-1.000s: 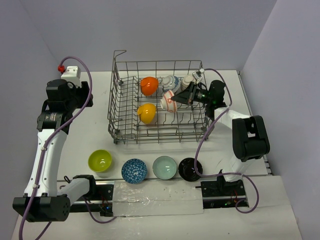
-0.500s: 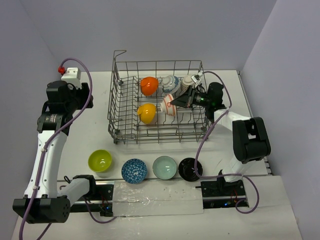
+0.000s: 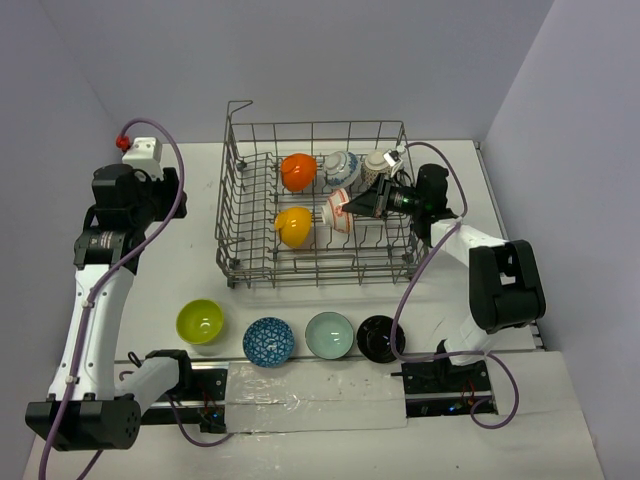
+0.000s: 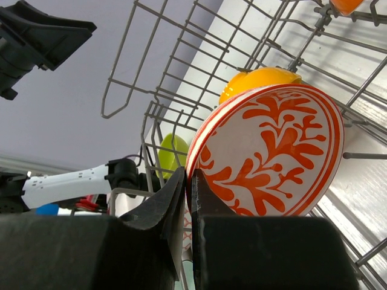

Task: Load the bowls into the dish rack
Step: Insert the bowl into the dish rack.

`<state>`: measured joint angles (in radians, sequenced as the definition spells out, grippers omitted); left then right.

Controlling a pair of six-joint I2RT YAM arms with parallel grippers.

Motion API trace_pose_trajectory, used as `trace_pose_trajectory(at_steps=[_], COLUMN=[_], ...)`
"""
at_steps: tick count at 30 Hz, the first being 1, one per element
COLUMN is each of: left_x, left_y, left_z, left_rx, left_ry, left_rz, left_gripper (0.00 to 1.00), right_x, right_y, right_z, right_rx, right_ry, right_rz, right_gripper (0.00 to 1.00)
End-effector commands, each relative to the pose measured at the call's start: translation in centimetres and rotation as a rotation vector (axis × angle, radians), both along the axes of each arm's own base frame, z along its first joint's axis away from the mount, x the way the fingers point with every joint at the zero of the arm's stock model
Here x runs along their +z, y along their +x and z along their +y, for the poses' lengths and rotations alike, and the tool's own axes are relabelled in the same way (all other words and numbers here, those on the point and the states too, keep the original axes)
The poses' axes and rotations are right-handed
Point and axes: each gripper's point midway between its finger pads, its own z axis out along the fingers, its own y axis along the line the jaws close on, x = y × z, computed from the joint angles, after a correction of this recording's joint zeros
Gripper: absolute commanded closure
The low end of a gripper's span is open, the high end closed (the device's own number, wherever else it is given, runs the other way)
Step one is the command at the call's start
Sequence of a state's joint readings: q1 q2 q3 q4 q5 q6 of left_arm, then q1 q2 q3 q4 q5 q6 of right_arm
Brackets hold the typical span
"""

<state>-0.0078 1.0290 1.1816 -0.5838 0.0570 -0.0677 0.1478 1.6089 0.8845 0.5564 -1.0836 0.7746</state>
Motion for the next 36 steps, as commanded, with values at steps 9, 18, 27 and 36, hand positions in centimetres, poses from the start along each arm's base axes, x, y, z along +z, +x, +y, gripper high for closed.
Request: trace_pose_trajectory(at_steps=[9,18,27,36], left_x=[1.2,1.2,1.2,0.8], left_y=[0.3,0.2,0.0,0.1], left_z=[-0.3,-0.4,-0.4,-0.5], left_rx=[-0.017,-0.021,-0.026,-0.031], left_ry=[-0.011,-0.013,-0.015,-0.017], left_rz=[-0.052,-0.055,-0.058,-0.049], left_gripper=[0.42,0.41,0.41,0.41], right_x=[-0.3,-0.5,-0.7,-1.2], right_y=[1.5,2.2,2.8,3.2], right_z=[-1.2,-1.9,-2.5,-2.8], right_rx=[0.011,-0.008,-0.025,-0.034], right_ry=[-0.019,-0.040,-0.063,-0.095], right_rz=[-0.017,-0.021,-0.020,-0.018], right_gripper=[1.00,1.00,0.89,0.73])
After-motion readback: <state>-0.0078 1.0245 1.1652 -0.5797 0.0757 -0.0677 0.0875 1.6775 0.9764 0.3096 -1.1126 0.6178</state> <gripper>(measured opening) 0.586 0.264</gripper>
